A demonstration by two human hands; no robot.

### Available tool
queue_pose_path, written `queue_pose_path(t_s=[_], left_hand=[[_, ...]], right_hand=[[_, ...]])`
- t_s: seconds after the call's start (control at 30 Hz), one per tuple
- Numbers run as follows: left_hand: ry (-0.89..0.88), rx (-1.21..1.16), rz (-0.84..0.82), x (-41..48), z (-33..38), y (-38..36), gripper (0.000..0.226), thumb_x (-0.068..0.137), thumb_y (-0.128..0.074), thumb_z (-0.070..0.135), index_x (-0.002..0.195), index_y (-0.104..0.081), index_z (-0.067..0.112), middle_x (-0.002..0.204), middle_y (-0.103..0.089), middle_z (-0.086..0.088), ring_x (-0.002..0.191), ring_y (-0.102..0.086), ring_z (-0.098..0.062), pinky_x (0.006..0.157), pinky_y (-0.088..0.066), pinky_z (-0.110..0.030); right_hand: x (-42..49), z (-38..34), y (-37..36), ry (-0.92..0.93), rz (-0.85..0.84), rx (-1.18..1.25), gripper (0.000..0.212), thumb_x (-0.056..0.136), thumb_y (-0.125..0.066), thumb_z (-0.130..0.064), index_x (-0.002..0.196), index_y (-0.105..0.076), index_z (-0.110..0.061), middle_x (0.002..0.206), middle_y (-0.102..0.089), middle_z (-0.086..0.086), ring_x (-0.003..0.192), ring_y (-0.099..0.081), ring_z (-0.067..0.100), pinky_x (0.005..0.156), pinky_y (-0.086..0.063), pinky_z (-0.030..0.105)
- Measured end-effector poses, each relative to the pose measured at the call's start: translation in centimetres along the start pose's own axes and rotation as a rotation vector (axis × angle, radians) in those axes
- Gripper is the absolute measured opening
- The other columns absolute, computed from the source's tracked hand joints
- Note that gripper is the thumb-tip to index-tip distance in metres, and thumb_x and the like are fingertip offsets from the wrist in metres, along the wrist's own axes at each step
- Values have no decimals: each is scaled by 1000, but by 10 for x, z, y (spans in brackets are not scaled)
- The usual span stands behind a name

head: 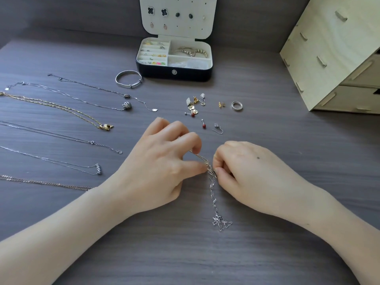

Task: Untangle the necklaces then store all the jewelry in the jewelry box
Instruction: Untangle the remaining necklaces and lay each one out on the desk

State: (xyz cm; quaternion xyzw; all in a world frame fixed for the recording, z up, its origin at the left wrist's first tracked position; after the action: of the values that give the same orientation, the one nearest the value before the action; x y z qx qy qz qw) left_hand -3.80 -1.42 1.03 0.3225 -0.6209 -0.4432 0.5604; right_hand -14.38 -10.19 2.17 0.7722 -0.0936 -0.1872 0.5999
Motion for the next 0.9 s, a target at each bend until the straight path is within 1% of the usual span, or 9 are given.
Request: queue_pose_path(t_s=[0.17, 0.33, 0.47, 0.53, 0.6, 0.67, 0.8, 0.9], left_hand=[[-9, 5, 2, 0, -1, -1, 41, 69, -44, 1, 86, -73, 24, 94, -63, -4, 85, -44, -25, 73, -26, -33], [-8, -9, 2, -2, 0, -3, 41, 64, -53, -2, 88, -73, 24, 94, -63, -4, 84, -44, -24, 73, -27, -34], [-6, -32, -2, -3, 1, -3, 41, 63, -55, -3, 87, -73, 24, 92, -62, -5, 82, -44, -24, 72, -27, -33], [-4, -52, 3, -3, 0, -3, 43, 63, -55, -5, 87, -74, 24, 92, -62, -5, 80, -44, -24, 71, -29, -33], [4, -74, 9, -4, -1, -2, 44, 62, -54, -6, 87, -74, 24, 91, -62, -5, 78, -46, -24, 69, -31, -33], [18, -95, 11, -4, -1, -2, 46, 61, -54, -8, 87, -74, 25, 90, -62, -4, 75, -47, -25, 67, -32, -33], [27, -129, -13, -2, -1, -3, 53, 63, -47, -6, 95, -74, 27, 89, -60, -3, 76, -43, -22, 68, -24, -29], [11, -130, -37, -3, -1, -4, 55, 64, -43, -3, 98, -73, 28, 90, -60, -2, 77, -43, -22, 69, -21, -28]], right_hand=[[-3, 4, 3, -70, -10, 54, 8, 91, -43, -28, 84, -46, -28, 89, -50, -11, 91, -50, 14, 81, -39, 28], [-6, 8, 5, -98, -27, 85, 10, 89, -46, -28, 81, -52, -27, 80, -49, -12, 84, -51, 12, 77, -41, 27], [-7, 13, 5, -97, -26, 99, 10, 88, -48, -30, 80, -54, -28, 75, -50, -14, 78, -48, 7, 75, -42, 25], [-8, 17, 6, -89, -36, 113, 12, 88, -50, -32, 77, -53, -29, 71, -50, -15, 72, -46, 4, 72, -41, 25], [-7, 21, 8, -89, -40, 152, 18, 87, -53, -38, 72, -54, -28, 66, -53, -14, 65, -46, 2, 68, -41, 24], [-5, 24, 11, -98, -14, 199, 22, 86, -56, -42, 70, -57, -26, 61, -54, -12, 60, -48, 2, 63, -41, 23], [3, 28, 10, -107, 101, 320, 19, 80, -62, -42, 68, -61, -27, 56, -54, -12, 57, -50, 3, 57, -36, 21], [9, 26, 4, -109, 99, 366, 17, 75, -66, -43, 68, -63, -28, 56, -56, -13, 58, -51, 0, 55, -33, 18]])
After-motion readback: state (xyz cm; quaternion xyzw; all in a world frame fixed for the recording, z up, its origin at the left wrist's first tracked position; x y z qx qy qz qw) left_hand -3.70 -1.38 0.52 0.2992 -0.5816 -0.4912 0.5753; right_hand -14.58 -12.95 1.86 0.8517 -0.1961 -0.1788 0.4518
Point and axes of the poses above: each hand's wrist, its own x-axis towards the middle knuckle, its own y-axis out of the back of the hand, z = x × y, the point moved 4 cm from there along x, towards the middle knuckle
